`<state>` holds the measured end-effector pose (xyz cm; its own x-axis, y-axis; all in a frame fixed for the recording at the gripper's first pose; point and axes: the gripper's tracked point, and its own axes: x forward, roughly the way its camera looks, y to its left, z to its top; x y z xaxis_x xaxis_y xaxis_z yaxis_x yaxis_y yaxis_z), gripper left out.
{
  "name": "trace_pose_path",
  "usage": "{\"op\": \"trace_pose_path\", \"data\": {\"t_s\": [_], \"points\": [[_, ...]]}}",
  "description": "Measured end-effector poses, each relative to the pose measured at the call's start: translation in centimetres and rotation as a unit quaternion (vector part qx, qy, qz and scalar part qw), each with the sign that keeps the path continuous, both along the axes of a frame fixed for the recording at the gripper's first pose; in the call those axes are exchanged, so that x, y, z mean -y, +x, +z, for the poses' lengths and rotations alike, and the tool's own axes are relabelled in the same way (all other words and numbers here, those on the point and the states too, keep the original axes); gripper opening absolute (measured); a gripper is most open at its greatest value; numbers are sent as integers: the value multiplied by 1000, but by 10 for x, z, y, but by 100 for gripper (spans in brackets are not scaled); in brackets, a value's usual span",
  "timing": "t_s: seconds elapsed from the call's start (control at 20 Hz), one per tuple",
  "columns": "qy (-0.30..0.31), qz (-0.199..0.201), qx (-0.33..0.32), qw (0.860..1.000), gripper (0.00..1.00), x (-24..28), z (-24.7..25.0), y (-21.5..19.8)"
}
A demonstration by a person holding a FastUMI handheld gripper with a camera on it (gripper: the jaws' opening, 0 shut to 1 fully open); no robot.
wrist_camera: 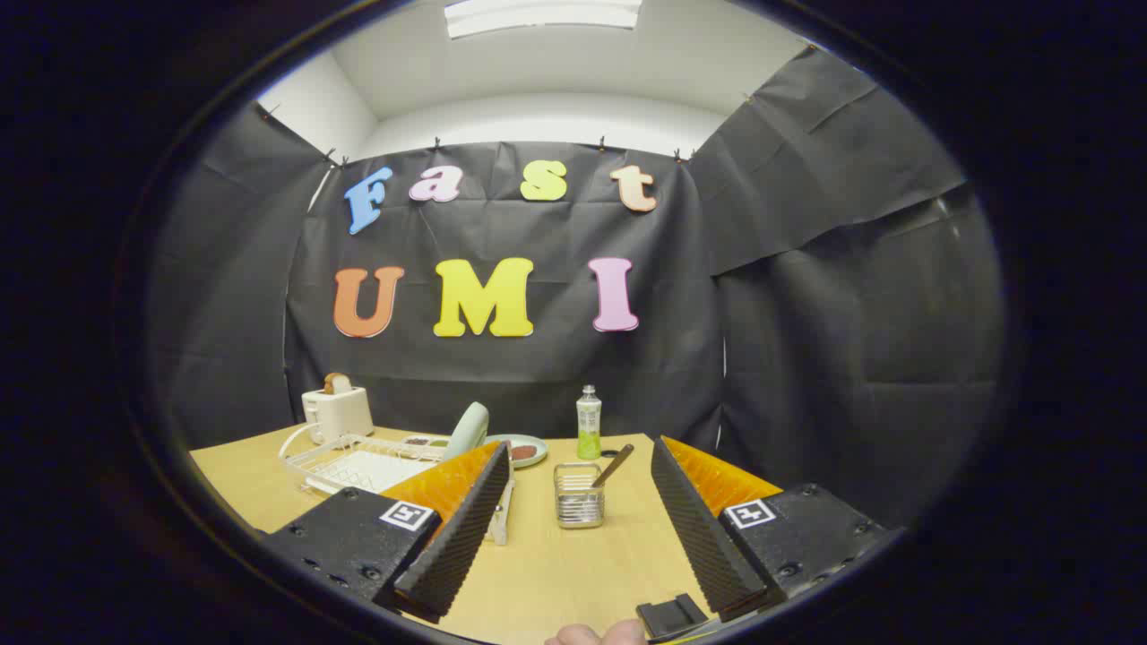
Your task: Take the plate from the dish rack, then take the spoon from the basket and place it into the plate.
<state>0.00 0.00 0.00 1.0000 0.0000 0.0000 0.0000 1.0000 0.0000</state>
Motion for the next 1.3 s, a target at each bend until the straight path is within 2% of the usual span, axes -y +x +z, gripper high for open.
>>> {"op": "trace_pose_path", "data": {"t_s": [0.9,1.15,1.3], "points": [[7,-15,-12,1000,100,4,-3,8],[1,7,-20,1000,100,-4,18,24],[8,38,-40,998,100,-19,41,47]]}}
